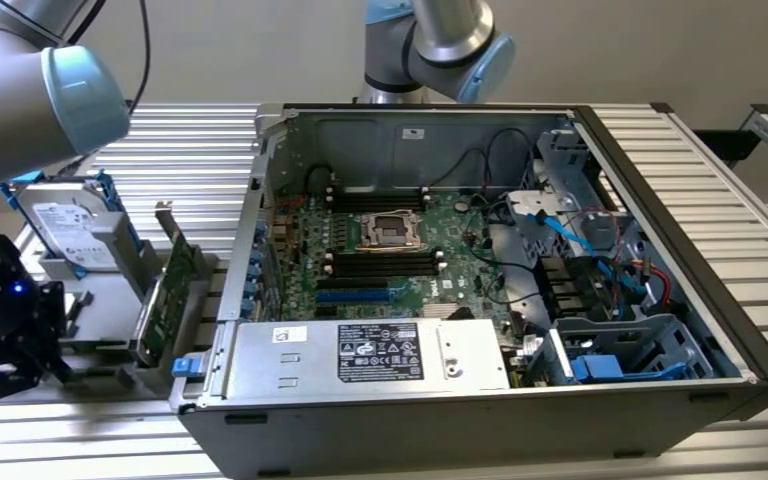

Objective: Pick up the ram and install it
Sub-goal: 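Pick up the ram and move it above insertion slot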

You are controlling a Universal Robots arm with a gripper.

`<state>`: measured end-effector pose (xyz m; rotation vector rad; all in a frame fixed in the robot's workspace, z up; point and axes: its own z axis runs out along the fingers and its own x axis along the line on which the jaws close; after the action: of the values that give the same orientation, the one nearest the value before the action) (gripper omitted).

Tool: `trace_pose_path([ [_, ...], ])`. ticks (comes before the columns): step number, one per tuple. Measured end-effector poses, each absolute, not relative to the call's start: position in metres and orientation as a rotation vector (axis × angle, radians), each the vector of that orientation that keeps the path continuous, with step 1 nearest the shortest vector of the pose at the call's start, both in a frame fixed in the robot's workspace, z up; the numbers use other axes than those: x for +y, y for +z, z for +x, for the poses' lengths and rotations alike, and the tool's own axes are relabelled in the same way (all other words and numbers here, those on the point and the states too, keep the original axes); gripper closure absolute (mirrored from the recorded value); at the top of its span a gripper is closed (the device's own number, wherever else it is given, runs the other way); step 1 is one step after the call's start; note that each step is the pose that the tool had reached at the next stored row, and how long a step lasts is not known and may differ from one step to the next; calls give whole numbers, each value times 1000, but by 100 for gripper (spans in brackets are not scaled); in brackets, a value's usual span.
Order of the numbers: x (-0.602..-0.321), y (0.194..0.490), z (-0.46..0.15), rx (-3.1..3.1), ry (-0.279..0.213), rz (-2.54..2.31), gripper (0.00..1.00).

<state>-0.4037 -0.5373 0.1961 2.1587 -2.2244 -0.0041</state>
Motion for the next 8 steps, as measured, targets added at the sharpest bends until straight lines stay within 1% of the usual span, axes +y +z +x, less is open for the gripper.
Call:
trace_pose_path([
  [8, -537, 211, -404, -2225, -4, 2159, 86],
])
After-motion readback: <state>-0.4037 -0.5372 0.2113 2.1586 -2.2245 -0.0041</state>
